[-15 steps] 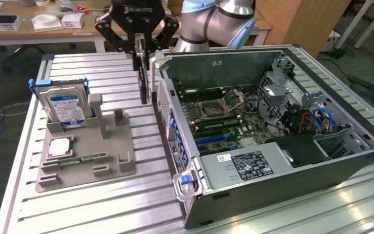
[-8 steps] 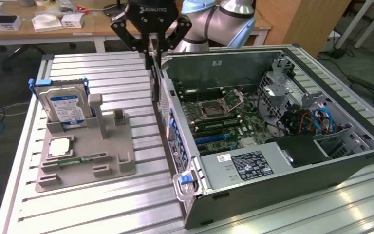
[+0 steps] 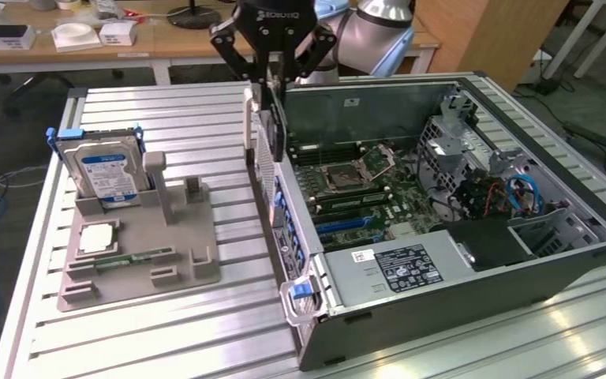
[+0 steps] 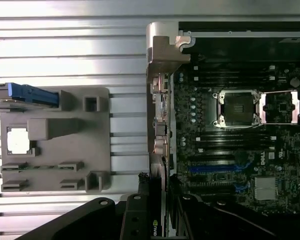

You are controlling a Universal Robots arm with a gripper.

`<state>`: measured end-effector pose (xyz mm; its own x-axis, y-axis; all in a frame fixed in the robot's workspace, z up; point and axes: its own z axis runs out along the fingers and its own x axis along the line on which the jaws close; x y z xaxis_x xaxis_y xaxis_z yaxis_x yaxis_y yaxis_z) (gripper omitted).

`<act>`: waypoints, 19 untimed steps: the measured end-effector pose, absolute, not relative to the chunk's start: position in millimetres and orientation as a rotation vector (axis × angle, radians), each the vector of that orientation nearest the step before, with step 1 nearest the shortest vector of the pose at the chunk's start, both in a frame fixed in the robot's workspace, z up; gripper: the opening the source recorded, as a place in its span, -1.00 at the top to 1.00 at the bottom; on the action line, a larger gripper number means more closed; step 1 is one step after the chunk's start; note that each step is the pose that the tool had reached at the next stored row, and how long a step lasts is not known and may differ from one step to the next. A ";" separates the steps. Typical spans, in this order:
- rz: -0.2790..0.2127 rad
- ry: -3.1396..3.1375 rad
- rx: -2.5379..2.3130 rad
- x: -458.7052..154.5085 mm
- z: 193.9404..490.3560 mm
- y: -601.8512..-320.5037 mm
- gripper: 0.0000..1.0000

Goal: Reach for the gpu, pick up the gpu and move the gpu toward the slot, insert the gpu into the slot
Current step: 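Pick up the gpu and move the gpu toward the slot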

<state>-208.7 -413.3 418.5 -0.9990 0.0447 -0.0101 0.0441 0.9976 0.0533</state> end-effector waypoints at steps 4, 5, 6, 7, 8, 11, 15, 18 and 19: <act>0.087 3.128 0.069 -193.8 418.8 -413.3 0.47; 0.088 3.128 0.070 -190.1 418.9 -413.2 0.47; 0.089 3.128 0.070 -186.4 419.0 -413.2 0.47; 0.090 3.128 0.069 -182.7 419.0 -413.3 0.47; 0.091 3.128 0.069 -178.9 419.1 -413.3 0.47; 0.094 3.128 0.070 -167.6 419.3 -413.3 0.47; 0.098 3.128 0.070 -153.0 419.6 -413.3 0.47; 0.102 3.128 0.069 -141.9 419.7 -413.3 0.47; 0.103 3.128 0.070 -138.4 419.8 -413.3 0.47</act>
